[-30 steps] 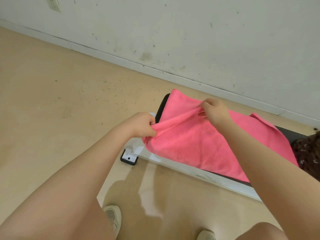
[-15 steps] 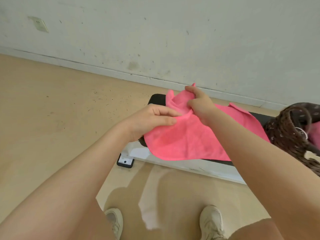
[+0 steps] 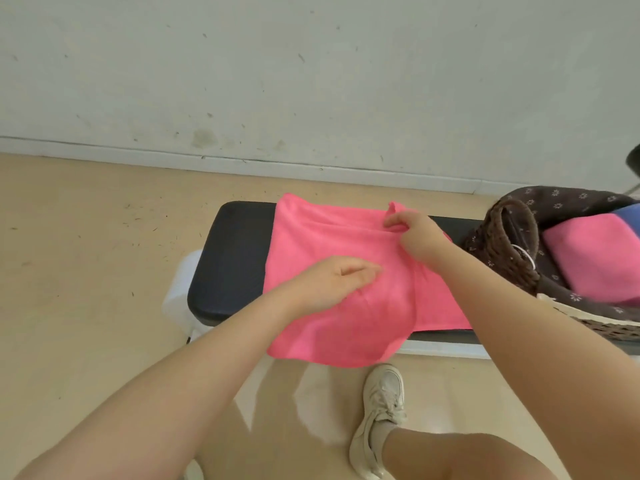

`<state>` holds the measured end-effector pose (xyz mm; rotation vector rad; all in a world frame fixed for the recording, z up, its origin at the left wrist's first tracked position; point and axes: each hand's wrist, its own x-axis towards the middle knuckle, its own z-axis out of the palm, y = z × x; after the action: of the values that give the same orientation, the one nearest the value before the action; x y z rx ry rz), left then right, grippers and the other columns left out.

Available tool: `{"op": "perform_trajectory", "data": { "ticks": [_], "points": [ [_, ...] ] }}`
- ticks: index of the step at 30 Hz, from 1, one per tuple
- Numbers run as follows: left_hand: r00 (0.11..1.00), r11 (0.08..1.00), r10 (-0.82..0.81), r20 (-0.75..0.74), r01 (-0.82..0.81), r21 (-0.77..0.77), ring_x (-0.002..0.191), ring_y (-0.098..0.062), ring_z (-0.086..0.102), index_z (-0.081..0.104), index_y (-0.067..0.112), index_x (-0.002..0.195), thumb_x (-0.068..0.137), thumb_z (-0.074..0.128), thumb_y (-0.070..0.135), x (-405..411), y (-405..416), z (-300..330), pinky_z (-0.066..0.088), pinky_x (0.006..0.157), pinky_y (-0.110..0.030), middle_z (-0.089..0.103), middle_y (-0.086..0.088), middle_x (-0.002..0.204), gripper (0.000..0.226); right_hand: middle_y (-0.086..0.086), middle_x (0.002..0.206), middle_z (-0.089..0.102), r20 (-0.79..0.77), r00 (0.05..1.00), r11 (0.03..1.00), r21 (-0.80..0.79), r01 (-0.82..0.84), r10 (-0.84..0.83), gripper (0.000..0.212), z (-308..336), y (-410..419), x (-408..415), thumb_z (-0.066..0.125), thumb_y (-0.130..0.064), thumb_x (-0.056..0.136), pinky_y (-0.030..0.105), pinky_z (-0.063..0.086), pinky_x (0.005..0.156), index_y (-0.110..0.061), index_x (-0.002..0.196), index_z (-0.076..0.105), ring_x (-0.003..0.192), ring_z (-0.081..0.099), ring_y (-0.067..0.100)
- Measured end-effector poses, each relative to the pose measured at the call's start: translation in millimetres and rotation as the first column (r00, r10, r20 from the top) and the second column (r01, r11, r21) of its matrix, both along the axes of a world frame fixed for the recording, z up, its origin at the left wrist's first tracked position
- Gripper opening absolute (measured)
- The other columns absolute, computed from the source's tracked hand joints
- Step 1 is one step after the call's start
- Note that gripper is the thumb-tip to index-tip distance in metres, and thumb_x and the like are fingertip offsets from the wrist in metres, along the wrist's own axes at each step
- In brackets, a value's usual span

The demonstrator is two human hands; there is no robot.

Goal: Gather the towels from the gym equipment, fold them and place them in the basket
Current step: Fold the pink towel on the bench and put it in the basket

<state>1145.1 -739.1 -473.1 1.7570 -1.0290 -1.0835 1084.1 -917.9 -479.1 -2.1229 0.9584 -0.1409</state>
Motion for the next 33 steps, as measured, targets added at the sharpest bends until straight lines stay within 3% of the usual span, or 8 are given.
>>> {"op": "perform_trajectory", "data": {
  "ticks": [3,6,11,13,15,25,29,33],
  "points": [
    [0.790,0.903,0.352,0.501,-0.428,0.040,0.126,-0.027,0.042,0.049,0.008,0.129,0.096,0.042,0.015,33,-2,-29,0.030,0.102,-0.027,0.044,-0.010,0.135,0.035,0.009,0.128,0.055,-0.085,0.996,0.997,-0.076,0.034,-0.041,0.055,-18,-8,-6,0.030,0.012,0.082,0.019,0.039,0.059,-0.011,0.124,0.056,0.090,0.056,0.023],
    [0.618,0.709,0.404,0.674,-0.677,0.196,0.129,-0.034,0.031,0.034,0.006,0.135,0.094,0.043,0.024,53,11,-41,0.029,0.104,-0.043,0.029,-0.015,0.143,0.046,0.009,0.133,0.054,-0.064,0.996,0.992,-0.113,0.049,-0.056,0.044,-24,-7,-2,0.037,0.004,0.088,0.028,0.043,0.086,-0.011,0.125,0.055,0.115,0.053,0.028],
    [0.680,0.708,0.465,0.567,-0.670,0.224,0.094,-0.028,0.054,0.051,0.007,0.108,0.090,0.051,0.025,74,14,-45,0.043,0.078,-0.038,0.059,-0.011,0.102,0.026,0.009,0.139,0.051,-0.120,0.993,0.987,-0.158,-0.038,0.019,0.042,-25,1,7,0.039,-0.005,0.094,0.030,0.034,0.104,-0.010,0.134,0.048,0.127,0.047,0.026],
    [0.693,0.743,0.500,0.519,-0.651,0.155,0.062,-0.017,0.045,0.046,0.009,0.077,0.088,0.048,0.015,80,20,-45,0.033,0.054,-0.028,0.051,-0.005,0.073,0.012,0.009,0.140,0.050,-0.126,0.992,0.989,-0.144,-0.044,0.026,0.044,-24,10,9,0.040,-0.005,0.093,0.029,0.032,0.106,-0.009,0.136,0.046,0.128,0.046,0.025],
    [0.679,0.742,0.547,0.489,-0.664,0.091,0.056,-0.012,0.038,0.046,0.008,0.077,0.087,0.045,0.009,82,35,-41,0.026,0.049,-0.026,0.042,0.001,0.066,0.011,0.009,0.140,0.049,-0.136,0.990,0.992,-0.118,-0.050,0.033,0.048,-24,22,11,0.043,-0.003,0.091,0.031,0.034,0.106,-0.011,0.138,0.044,0.126,0.048,0.027],
    [0.571,0.593,0.495,0.655,-0.773,0.226,0.106,-0.036,0.052,0.044,0.005,0.122,0.086,0.047,0.006,95,146,-34,0.039,0.077,-0.038,0.053,-0.020,0.121,0.036,0.011,0.149,0.035,-0.143,0.951,0.958,-0.047,-0.283,0.274,0.064,-22,122,38,0.043,0.010,0.083,0.018,0.021,0.104,-0.008,0.144,0.033,0.137,0.034,0.023],
    [0.538,0.781,0.350,0.766,-0.620,0.078,0.128,-0.033,0.036,0.039,0.010,0.135,0.091,0.044,0.010,90,138,-27,0.031,0.102,-0.040,0.038,-0.012,0.141,0.044,0.009,0.145,0.041,0.006,0.975,0.974,0.043,-0.221,0.221,0.065,-15,130,39,0.039,0.010,0.083,0.026,0.039,0.099,-0.012,0.143,0.036,0.125,0.047,0.023],
    [0.704,0.966,0.166,0.690,-0.258,0.031,0.138,-0.023,0.029,0.034,0.009,0.141,0.094,0.036,0.002,86,97,-22,0.017,0.112,-0.026,0.032,-0.008,0.150,0.048,-0.006,0.099,0.055,0.170,0.981,0.922,0.354,-0.154,0.098,0.060,3,131,26,0.037,0.012,0.087,0.007,0.039,0.048,-0.020,0.138,0.042,0.058,0.051,-0.006]
  ]
}}
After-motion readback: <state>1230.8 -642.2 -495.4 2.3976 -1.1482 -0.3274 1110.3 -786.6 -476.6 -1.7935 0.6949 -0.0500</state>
